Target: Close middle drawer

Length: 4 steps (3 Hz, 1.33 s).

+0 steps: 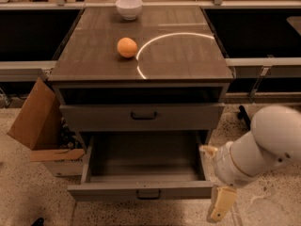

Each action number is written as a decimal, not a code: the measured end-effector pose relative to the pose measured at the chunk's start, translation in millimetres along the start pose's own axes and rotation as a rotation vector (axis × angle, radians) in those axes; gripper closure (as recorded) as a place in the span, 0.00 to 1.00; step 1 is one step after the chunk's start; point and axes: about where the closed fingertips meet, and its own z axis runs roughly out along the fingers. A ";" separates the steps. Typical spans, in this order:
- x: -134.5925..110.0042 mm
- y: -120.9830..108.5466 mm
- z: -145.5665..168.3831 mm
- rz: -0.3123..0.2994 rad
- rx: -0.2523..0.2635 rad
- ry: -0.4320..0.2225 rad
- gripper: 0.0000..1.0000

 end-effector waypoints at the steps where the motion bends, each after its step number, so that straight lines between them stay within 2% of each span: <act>1: 17.2 13.5 49.9 0.015 -0.057 -0.014 0.00; 2: 17.2 13.5 49.9 0.015 -0.057 -0.014 0.00; 4: 52.4 15.7 120.6 -0.064 -0.108 -0.072 0.00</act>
Offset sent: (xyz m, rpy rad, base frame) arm -0.0096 0.0051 -0.0412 0.0144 0.0433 0.0103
